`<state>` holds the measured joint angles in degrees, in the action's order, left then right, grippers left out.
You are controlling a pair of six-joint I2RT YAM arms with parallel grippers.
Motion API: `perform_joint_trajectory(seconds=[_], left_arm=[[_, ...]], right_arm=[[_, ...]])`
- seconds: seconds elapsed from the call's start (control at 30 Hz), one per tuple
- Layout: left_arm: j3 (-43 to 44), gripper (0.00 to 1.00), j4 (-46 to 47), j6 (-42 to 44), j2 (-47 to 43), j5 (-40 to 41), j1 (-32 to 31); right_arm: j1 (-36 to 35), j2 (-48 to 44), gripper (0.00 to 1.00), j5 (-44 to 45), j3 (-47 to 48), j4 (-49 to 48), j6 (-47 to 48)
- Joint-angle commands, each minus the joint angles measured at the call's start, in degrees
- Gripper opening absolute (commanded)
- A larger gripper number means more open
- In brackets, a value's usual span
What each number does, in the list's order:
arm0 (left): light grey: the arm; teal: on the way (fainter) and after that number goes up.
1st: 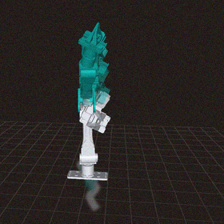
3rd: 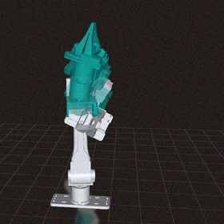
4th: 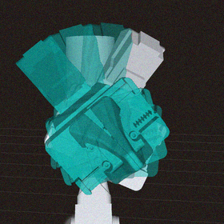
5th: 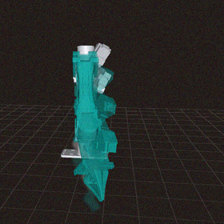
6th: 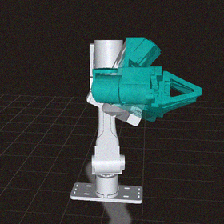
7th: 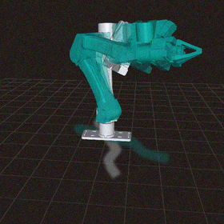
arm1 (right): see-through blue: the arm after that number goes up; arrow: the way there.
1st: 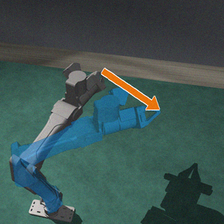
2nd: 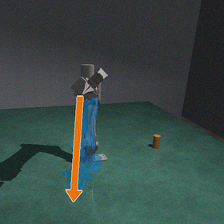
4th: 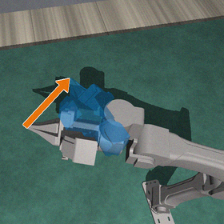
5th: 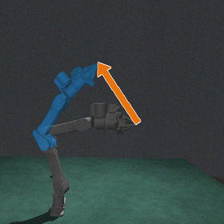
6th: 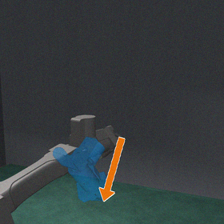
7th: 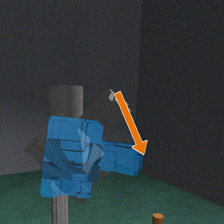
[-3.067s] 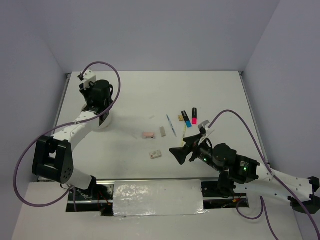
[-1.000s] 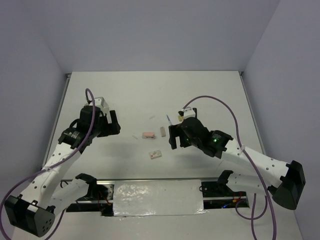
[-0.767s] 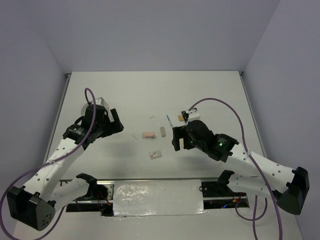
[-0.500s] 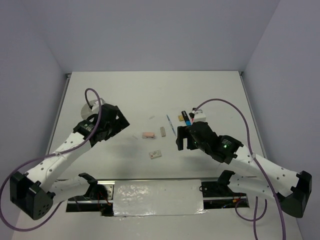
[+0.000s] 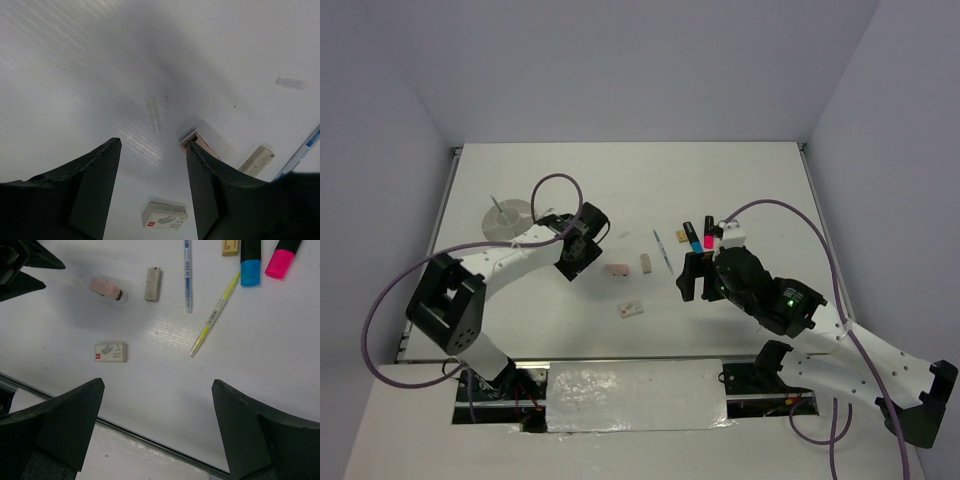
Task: Sort the stationery into containers
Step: Pick up the pen cap from the center of the board.
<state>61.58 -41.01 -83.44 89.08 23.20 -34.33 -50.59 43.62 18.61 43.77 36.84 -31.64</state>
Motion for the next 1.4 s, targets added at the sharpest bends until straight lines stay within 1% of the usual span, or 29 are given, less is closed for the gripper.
perform_joint_trajectory(seconds=[0.0,0.13,0.2,0.27,0.37,0.43,0.47,0.5,0.7,0.8,0.83,1.03,1.1,1.13,1.27,1.3,1.37], left_arm=[[4.42,0.67,-1.09,-2.08,4.43,-2.19,-0.21],[3.9,0.67,0.67,-2.69,6.81,-3.16,-0.21],[4.51,0.66,0.24,-2.69,8.21,-2.46,-0.13],[5.3,0.62,-0.29,-2.78,9.79,-2.28,-0.13],[5.74,0.62,-0.91,-2.87,10.94,-1.93,0.05],[5.57,0.62,-0.56,-2.87,11.12,-1.76,-0.04],[5.39,0.58,-0.56,-2.96,11.29,-1.58,0.05],[5.3,0.57,-0.64,-2.96,11.38,-1.58,0.05],[4.25,0.57,0.32,-1.99,12.08,-2.02,1.36],[3.99,0.53,0.85,-0.94,12.61,-2.37,1.98],[3.64,0.5,1.37,-0.68,12.79,-2.55,2.07],[3.46,0.49,1.99,0.56,13.66,-3.25,1.98],[3.2,0.43,2.52,1.17,13.58,-3.6,1.98],[3.11,0.37,2.43,1.26,13.4,-3.6,2.07],[2.14,0.34,3.39,2.14,12.61,-3.78,2.07],[1.62,0.3,3.66,2.49,12.35,-3.95,2.07],[1.26,0.27,4.01,3.1,12.09,-3.95,2.07]], right_arm=[[0.05,-1.51,0.96,0.02,-0.61,-0.1,1.23],[0.14,-2.39,0.96,0.2,-1.84,-0.8,1.84],[0.23,-2.48,0.96,0.2,-2.28,-1.42,2.02],[0.14,-2.48,0.97,-0.33,-2.98,-1.95,2.11],[0.14,-2.22,0.96,-0.59,-3.78,-2.82,2.11],[0.14,-1.61,0.96,-0.68,-4.04,-3.26,2.11],[0.14,-1.43,0.96,-0.77,-4.13,-3.35,2.11],[0.14,-1.08,0.96,-0.77,-4.22,-3.61,2.11],[0.14,-0.64,0.96,-1.3,-4.57,-4.5,2.37],[0.05,-0.29,0.96,-1.12,-4.66,-4.32,2.37],[0.14,-0.2,0.96,-1.12,-4.66,-4.32,2.37],[0.14,-0.72,0.96,-1.21,-4.92,-4.5,2.37],[0.22,-0.64,0.96,-1.12,-4.83,-4.58,2.37],[0.14,-0.55,0.96,-1.12,-4.83,-4.58,2.37],[0.14,-0.64,0.96,-1.21,-4.92,-4.67,2.37],[0.14,-0.72,0.96,-1.3,-4.92,-4.76,2.37],[0.14,-0.72,0.96,-1.3,-4.83,-4.76,2.37]])
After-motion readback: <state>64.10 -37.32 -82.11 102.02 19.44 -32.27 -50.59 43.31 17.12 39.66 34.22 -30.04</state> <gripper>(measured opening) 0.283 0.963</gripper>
